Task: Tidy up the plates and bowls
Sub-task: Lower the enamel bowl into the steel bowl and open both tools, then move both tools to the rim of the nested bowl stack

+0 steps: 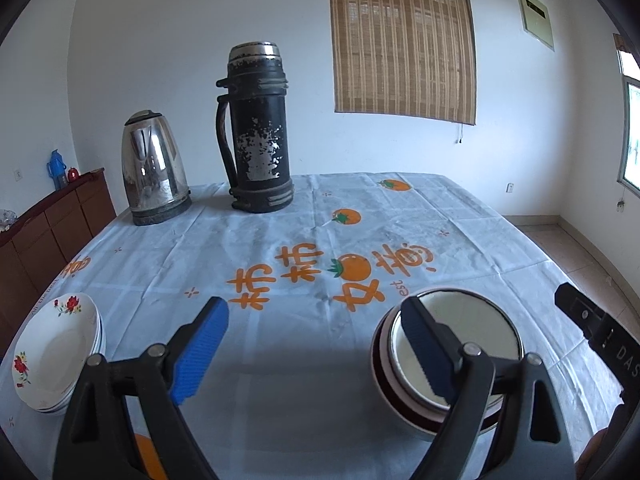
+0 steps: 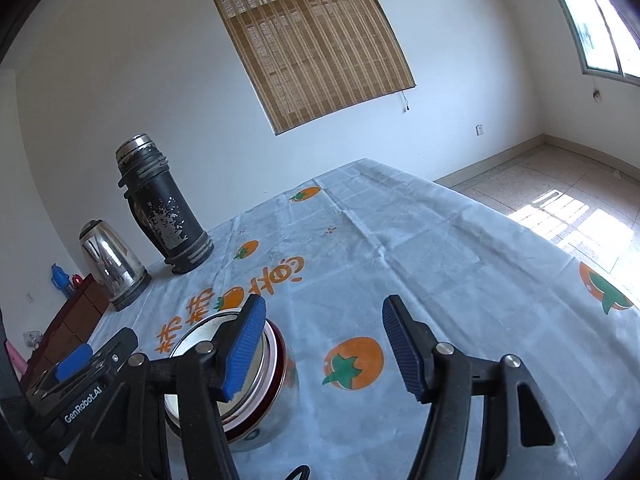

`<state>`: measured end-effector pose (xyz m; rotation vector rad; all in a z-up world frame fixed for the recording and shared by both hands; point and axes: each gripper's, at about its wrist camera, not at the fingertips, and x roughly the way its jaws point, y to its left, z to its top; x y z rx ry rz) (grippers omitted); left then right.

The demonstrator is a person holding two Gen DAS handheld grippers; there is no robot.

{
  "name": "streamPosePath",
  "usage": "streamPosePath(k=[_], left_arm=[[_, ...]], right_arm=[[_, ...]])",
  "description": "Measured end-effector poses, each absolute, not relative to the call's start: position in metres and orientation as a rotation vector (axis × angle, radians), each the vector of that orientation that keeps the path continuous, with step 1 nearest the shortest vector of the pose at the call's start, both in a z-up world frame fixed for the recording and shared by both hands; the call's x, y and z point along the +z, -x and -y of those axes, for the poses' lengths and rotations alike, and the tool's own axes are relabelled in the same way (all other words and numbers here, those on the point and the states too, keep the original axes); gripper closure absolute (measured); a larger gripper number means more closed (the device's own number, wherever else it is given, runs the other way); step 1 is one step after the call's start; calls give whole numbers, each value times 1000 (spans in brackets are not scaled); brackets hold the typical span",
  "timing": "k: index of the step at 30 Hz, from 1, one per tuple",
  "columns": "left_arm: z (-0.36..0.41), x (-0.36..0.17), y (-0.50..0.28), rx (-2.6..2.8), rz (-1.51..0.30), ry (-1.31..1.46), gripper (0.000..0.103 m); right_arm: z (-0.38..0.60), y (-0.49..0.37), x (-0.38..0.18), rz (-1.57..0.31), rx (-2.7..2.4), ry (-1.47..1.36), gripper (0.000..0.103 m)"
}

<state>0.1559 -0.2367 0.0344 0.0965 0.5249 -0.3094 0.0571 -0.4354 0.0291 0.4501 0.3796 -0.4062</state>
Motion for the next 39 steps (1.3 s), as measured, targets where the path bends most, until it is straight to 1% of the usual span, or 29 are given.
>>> streamPosePath(k=[3,9,13,17,19,20,21,29,39], left_arm=[[235,32,-148,-295,-509,-114,9],[222,23,-131,-276,-488,-129,7],[208,22,-124,-258,-470,-95,2],[199,20,-121,-249,-471,-64,2],[198,20,-119,-254,-464,-59,2],[198,20,-118,-255,-458,-61,2],[198,20,-116,-258,-451,-66,2],[195,20,-102,-287,-403,-80,2],[188,15,-90,-291,-392,-96,2]], right_arm=[[434,-56,29,-370,-416,-433,40],[429,-56,29,-363,-425,-395,40],[425,-52,29,-338,-432,-371,40],[414,-43,34,-279,-472,-299,39],[408,-39,37,-254,-491,-259,33],[404,-36,38,-240,-498,-245,27],[401,-32,39,-227,-503,-235,24],[397,-11,37,-217,-534,-258,24],[382,7,37,-214,-552,-215,24]])
